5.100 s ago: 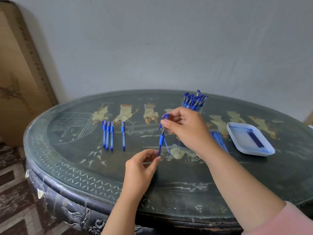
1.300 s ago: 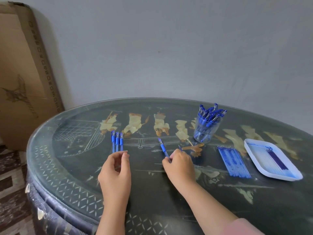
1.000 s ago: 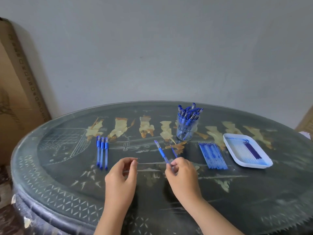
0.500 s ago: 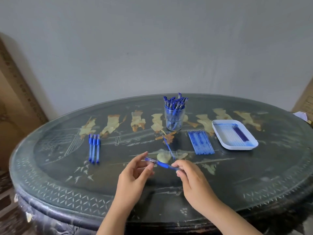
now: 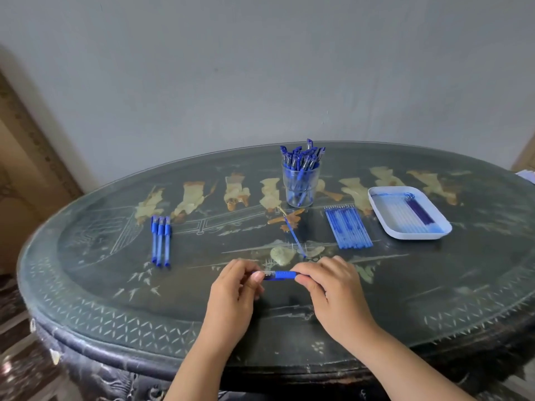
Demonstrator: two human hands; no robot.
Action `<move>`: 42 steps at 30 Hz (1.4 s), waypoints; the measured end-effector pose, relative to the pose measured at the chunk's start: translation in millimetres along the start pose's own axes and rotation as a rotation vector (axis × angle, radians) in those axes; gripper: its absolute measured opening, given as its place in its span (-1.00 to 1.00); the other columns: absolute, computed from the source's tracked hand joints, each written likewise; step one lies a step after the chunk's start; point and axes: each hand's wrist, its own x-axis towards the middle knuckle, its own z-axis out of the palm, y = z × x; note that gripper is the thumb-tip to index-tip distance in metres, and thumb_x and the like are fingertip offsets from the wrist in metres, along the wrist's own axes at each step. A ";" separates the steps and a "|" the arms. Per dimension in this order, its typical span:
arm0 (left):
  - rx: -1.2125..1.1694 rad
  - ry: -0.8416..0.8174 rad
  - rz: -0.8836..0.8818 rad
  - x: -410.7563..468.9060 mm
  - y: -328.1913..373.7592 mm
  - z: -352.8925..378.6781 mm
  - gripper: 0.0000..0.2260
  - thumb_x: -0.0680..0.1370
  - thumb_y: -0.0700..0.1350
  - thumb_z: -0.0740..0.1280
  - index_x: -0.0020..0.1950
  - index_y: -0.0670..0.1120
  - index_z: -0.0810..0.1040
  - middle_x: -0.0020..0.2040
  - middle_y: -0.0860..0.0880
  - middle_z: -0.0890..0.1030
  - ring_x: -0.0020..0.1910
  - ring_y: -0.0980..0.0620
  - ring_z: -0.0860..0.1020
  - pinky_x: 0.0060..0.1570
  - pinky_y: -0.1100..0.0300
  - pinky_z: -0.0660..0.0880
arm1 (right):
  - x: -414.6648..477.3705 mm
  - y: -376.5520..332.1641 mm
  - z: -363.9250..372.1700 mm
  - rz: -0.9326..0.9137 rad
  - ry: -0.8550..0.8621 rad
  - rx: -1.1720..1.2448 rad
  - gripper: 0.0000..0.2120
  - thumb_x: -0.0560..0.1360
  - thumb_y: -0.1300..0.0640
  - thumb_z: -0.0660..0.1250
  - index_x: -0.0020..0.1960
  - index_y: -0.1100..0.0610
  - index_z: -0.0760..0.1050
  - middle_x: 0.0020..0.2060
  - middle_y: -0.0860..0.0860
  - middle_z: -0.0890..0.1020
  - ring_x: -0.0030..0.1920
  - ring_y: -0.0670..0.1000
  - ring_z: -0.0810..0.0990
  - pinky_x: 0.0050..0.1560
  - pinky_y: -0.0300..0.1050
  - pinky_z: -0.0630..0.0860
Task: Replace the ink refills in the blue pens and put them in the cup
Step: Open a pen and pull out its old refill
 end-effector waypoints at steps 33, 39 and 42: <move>-0.050 -0.130 -0.140 -2.6 6.9 -3.0 -0.64 0.66 -0.11 0.17 -0.34 -0.07 0.29 -0.40 0.16 0.36 -0.36 0.14 0.29 -0.29 0.29 0.25 | -3.7 -12.4 -6.1 -0.091 0.055 -0.213 -0.83 0.57 -0.07 0.22 -0.06 -0.12 0.59 -0.33 -0.16 0.45 -0.22 -0.02 0.37 -0.16 -0.07 0.21; -0.212 -0.086 -0.225 -1.7 0.6 -9.0 -0.64 0.62 0.06 0.17 -0.37 0.03 0.33 -0.41 0.11 0.32 -0.37 0.10 0.26 -0.26 0.14 0.21 | -4.5 -10.7 -8.9 -0.074 0.107 -0.194 -0.88 0.56 -0.05 0.24 -0.05 -0.13 0.55 -0.31 -0.16 0.45 -0.20 -0.02 0.35 -0.17 -0.05 0.27; -0.416 -0.008 -0.319 0.8 -3.5 -14.2 -0.67 0.59 0.07 0.19 -0.38 0.05 0.33 -0.37 0.06 0.29 -0.33 0.05 0.23 -0.22 0.10 0.21 | -0.1 -5.3 -10.6 0.031 0.185 -0.125 -0.92 0.55 -0.05 0.25 0.00 -0.15 0.51 -0.31 -0.18 0.43 -0.19 -0.04 0.31 -0.20 -0.07 0.26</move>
